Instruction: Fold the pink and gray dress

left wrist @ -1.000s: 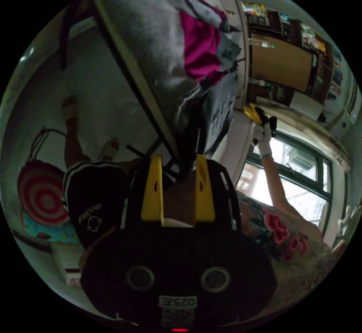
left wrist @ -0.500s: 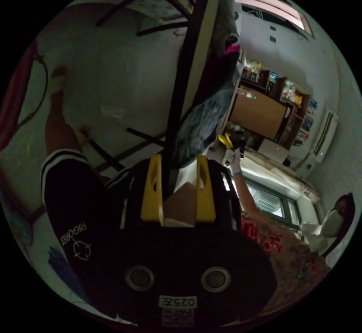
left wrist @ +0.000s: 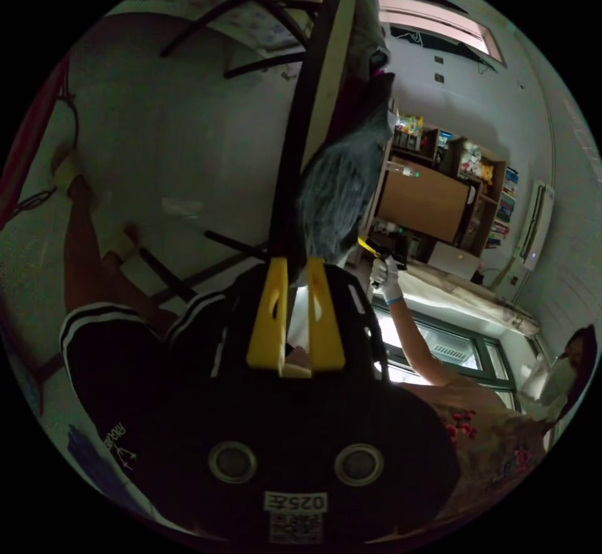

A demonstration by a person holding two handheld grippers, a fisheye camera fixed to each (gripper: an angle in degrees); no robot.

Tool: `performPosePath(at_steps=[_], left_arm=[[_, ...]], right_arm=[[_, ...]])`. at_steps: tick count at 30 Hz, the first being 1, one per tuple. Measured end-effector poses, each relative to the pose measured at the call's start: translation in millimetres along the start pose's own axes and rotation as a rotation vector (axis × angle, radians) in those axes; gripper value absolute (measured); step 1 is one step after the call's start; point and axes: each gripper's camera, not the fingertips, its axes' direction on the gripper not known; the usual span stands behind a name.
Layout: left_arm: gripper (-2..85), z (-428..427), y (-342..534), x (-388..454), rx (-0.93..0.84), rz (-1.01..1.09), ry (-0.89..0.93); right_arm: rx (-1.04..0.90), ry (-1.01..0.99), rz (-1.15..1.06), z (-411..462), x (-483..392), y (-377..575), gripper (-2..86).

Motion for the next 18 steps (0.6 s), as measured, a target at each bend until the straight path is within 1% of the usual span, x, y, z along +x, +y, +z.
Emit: performPosePath(at_steps=[5, 8, 10, 12, 15, 18], left_arm=[[-1.6, -1.1, 17.1, 7.7, -0.020, 0.022, 0.048], [-1.6, -10.7, 37.5, 15.3, -0.020, 0.052, 0.066], [-1.6, -13.0, 47.6, 17.1, -0.034, 0.079, 0.048], [-1.6, -9.7, 48.9, 13.0, -0.046, 0.076, 0.037], [-1.6, -3.1, 47.8, 3.5, -0.065, 0.048, 0.050], [-1.5, -2.4, 51.1, -0.3, -0.065, 0.046, 0.041]], right_arm=[[0.002, -0.001, -0.026, -11.7, -4.5, 10.2, -0.7], [0.053, -0.051, -0.020, -25.3, 0.3, 19.4, -0.1], [0.163, -0.077, -0.026, -39.6, 2.8, 24.6, 3.7], [0.209, -0.057, -0.036, -45.4, 4.3, 21.6, 8.9], [0.138, -0.087, -0.032, -34.7, 11.6, 3.4, 11.5], [0.085, -0.009, -0.011, -18.9, 13.8, -8.7, 10.1]])
